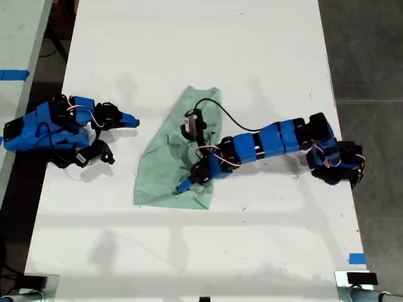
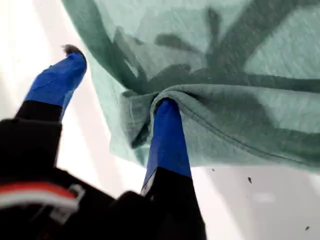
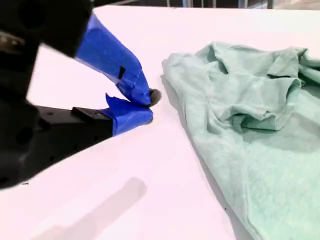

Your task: Fold t shirt

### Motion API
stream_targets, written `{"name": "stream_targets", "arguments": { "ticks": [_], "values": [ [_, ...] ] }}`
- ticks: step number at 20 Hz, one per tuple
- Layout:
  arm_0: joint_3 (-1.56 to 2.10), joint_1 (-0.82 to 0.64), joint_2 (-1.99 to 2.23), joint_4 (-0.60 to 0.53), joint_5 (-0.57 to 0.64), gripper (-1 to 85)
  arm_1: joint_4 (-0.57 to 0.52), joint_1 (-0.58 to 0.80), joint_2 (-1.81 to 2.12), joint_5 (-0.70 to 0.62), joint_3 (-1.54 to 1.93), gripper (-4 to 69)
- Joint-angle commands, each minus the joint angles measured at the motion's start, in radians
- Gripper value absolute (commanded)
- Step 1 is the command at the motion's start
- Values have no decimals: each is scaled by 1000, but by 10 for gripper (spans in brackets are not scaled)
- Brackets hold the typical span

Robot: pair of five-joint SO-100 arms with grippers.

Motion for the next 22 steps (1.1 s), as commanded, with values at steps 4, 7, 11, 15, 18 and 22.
{"name": "stream_targets", "arguments": {
  "ticks": [4, 7, 11, 15, 18, 22],
  "values": [
    [15, 17, 6, -17, -12, -1, 123, -9, 385, 6, 6, 331],
    [15, 18, 6, -17, -12, -1, 140, 20, 643, 29, 249, 285],
    [15, 17, 6, -17, -12, -1, 115, 129, 1120, 120, 910, 207],
    [15, 15, 6, -17, -12, -1, -163, 186, 1729, 127, 1690, 32],
    [15, 11, 6, -17, -12, -1, -2, 179, 2298, 74, 2003, 24],
    [15, 11, 6, -17, -12, -1, 192, 213, 2428, -44, 2125, 32]
  ]
}}
